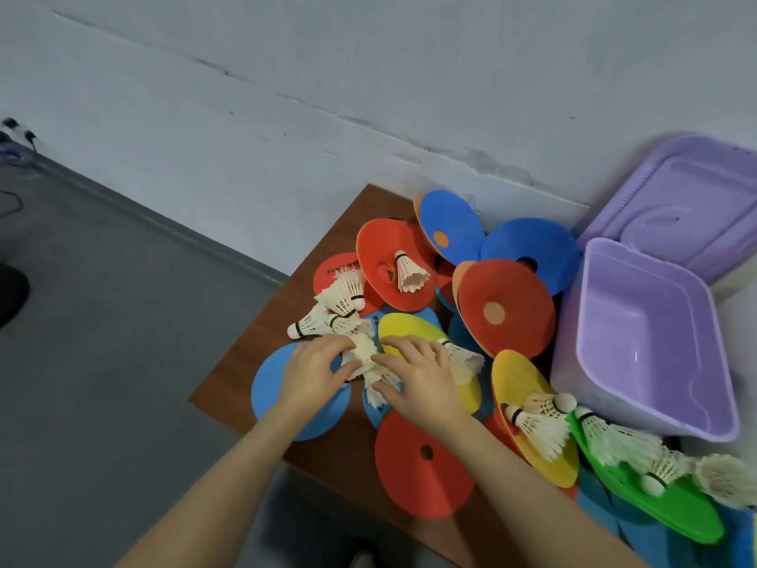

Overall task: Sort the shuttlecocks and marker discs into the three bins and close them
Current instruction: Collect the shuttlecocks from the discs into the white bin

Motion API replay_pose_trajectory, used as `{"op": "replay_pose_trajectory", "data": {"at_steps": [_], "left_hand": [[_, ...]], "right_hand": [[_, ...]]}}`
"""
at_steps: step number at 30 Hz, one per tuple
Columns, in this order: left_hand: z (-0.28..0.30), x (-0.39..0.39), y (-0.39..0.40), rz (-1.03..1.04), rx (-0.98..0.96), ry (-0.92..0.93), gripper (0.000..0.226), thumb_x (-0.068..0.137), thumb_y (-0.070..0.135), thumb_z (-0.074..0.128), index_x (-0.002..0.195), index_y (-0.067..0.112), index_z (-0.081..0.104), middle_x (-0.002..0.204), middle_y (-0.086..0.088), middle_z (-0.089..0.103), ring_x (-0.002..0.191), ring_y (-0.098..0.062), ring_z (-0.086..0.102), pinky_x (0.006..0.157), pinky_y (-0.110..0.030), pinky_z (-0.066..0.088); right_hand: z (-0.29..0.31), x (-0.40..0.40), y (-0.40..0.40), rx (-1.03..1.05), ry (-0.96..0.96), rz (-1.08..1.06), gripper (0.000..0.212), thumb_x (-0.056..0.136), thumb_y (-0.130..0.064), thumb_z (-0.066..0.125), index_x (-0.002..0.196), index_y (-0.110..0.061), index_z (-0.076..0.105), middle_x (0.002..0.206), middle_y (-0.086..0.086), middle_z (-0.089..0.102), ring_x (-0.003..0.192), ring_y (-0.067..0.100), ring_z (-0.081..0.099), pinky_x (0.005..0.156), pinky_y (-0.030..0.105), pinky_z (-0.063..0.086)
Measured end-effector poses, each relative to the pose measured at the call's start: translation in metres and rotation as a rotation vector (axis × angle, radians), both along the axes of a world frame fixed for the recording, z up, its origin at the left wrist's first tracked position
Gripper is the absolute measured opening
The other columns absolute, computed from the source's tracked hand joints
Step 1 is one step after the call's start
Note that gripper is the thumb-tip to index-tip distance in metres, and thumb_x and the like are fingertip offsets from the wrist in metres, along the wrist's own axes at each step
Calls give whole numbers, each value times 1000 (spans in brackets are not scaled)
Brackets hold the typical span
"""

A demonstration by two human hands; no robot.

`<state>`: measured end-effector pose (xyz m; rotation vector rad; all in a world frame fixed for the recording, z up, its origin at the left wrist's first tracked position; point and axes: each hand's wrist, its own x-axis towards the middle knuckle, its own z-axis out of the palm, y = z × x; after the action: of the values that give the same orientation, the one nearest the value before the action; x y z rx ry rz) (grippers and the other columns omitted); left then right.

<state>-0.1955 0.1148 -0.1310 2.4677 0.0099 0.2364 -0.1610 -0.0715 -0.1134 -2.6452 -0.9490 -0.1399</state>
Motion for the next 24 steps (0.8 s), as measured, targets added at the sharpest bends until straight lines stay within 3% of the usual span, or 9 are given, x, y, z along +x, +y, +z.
{"op": "replay_pose_trajectory", "data": {"at_steps": [2, 6, 12, 15, 18, 21, 24], "left_hand": [[-3, -2, 0, 68, -69, -29, 26, 80, 32, 70, 97, 12, 67, 95, 2, 67, 89, -18, 63, 77, -40, 52], [-5, -13, -1, 193, -234, -104, 24, 79, 19, 74, 99, 7, 66, 99, -1, 65, 94, -16, 61, 83, -33, 50], [17, -23, -2, 297, -162, -135, 25, 82, 25, 69, 101, 9, 65, 101, 0, 65, 94, -17, 61, 82, -38, 49], [31, -29, 5, 355, -106, -133, 24, 84, 30, 67, 100, 12, 63, 102, 2, 63, 78, -18, 64, 77, -37, 50], [35, -29, 21, 420, -108, -123, 25, 84, 29, 67, 102, 12, 63, 105, 0, 63, 90, -18, 62, 81, -33, 49], [35, -22, 42, 423, -136, -96, 27, 83, 25, 67, 105, 9, 62, 105, -1, 62, 93, -15, 58, 78, -25, 43], [32, -8, 63, 382, -154, -52, 27, 83, 24, 66, 106, 10, 60, 103, 0, 59, 84, -11, 55, 73, -26, 45]], "right_hand": [[-5, -1, -4, 20, -8, -48, 31, 77, -47, 54, 101, -32, 66, 119, -8, 59, 110, 16, 43, 89, 42, 34], [-8, -7, -10, 114, -25, -71, 28, 83, -43, 54, 106, -32, 64, 125, -5, 56, 112, 18, 43, 91, 38, 28], [16, -3, 3, 171, 7, -41, 35, 86, -44, 48, 110, -24, 65, 114, -6, 61, 108, 13, 48, 89, 26, 27], [30, 6, 15, 150, 29, -42, 32, 87, -37, 54, 113, -22, 64, 110, -6, 63, 107, 17, 54, 85, 26, 25], [34, 16, 26, 118, 30, -30, 33, 89, -35, 57, 119, -23, 61, 117, -7, 60, 112, 15, 52, 86, 24, 19], [32, 26, 42, 55, 62, -90, 40, 88, -44, 55, 124, -26, 56, 124, -9, 56, 115, 14, 49, 93, 29, 19], [22, 35, 57, -85, 86, -142, 48, 86, -54, 50, 127, -29, 50, 129, -11, 52, 119, 12, 45, 100, 36, 15]]}}
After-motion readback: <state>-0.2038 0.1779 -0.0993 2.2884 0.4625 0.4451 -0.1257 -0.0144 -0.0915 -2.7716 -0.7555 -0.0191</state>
